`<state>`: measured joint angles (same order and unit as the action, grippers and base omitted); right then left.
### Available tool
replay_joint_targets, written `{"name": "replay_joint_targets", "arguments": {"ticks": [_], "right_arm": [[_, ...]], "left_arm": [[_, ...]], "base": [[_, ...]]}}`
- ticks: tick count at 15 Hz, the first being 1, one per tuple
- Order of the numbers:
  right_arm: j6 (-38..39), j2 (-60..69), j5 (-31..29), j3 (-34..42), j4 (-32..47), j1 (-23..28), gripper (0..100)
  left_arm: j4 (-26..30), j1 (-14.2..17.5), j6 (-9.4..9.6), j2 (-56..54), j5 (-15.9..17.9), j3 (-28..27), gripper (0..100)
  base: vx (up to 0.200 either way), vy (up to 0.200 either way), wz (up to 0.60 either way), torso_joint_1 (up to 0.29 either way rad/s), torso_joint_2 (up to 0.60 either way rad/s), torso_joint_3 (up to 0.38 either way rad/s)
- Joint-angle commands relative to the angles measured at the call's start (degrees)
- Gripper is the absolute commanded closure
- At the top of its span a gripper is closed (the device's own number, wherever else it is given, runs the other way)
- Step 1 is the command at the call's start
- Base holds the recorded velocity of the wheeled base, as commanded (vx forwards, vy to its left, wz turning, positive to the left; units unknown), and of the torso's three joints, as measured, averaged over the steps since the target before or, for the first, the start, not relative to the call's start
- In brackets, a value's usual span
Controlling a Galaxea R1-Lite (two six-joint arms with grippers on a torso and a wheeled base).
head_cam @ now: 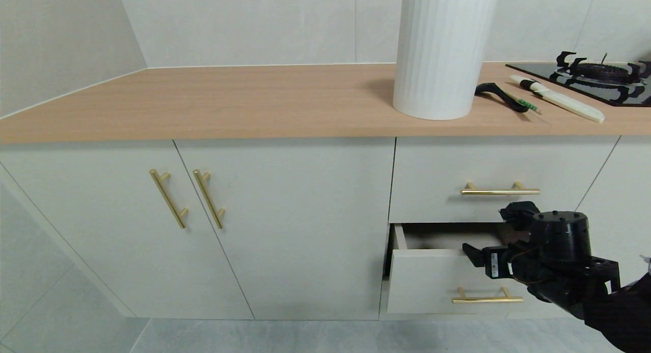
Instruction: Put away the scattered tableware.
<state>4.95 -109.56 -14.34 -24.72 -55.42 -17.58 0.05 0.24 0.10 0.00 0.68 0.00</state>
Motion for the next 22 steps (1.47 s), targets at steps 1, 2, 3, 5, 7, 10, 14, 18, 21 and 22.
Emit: {"name": "replay_joint_targets", "arguments": {"ticks": [1, 2, 3, 5, 7, 10, 14, 18, 21, 22], "right_arm": [[-0.12, 2.95, 0.19, -0.24, 3.74, 0.0, 0], [-0.2, 4.53, 0.54, -0.5, 6.73, 0.0, 0], [-0.2, 6.02, 0.71, -1.12, 10.24, 0.0, 0], [-0.2, 8.39, 1.5, -2.08, 16.31, -0.09, 0], [-0.2, 15.34, 6.34, -5.69, 34.06, -0.09, 0], [-0.47, 21.75, 9.68, -10.7, 52.61, -0.09, 0], [-0.47, 24.48, 9.68, -15.97, 65.88, -0.09, 0], [-0.38, 24.74, 9.59, -15.97, 64.3, -0.09, 0], [-0.29, 24.83, 9.59, -15.97, 64.3, -0.09, 0], [-0.29, 25.36, 9.5, -16.06, 64.3, -0.09, 0]], "left_arm": [[0.04, 0.02, -0.01, 0.0, 0.02, 0.0, 0], [0.04, 0.02, -0.01, 0.0, 0.02, 0.0, 0], [0.04, 0.02, -0.01, 0.0, 0.02, 0.0, 0], [-0.05, 0.02, -0.01, 0.0, 0.02, 0.0, 0], [0.04, 0.02, -0.01, 0.0, 0.02, 0.0, 0], [0.04, 0.02, -0.01, 0.0, 0.02, 0.0, 0], [0.04, 0.02, -0.01, 0.0, 0.02, 0.0, 0], [0.04, 0.02, -0.01, 0.0, 0.02, 0.0, 0], [-0.05, 0.02, -0.01, 0.0, 0.02, 0.0, 0], [-0.05, 0.02, -0.01, 0.0, 0.02, 0.0, 0]], "base": [[0.0, 0.0, 0.0, 0.0, 0.0, 0.0], [0.0, 0.0, 0.0, 0.0, 0.0, 0.0], [0.0, 0.0, 0.0, 0.0, 0.0, 0.0], [0.0, 0.0, 0.0, 0.0, 0.0, 0.0], [0.0, 0.0, 0.0, 0.0, 0.0, 0.0], [0.0, 0.0, 0.0, 0.0, 0.0, 0.0], [0.0, 0.0, 0.0, 0.0, 0.0, 0.0], [0.0, 0.0, 0.0, 0.0, 0.0, 0.0], [0.0, 0.0, 0.0, 0.0, 0.0, 0.0], [0.0, 0.0, 0.0, 0.0, 0.0, 0.0]]}}
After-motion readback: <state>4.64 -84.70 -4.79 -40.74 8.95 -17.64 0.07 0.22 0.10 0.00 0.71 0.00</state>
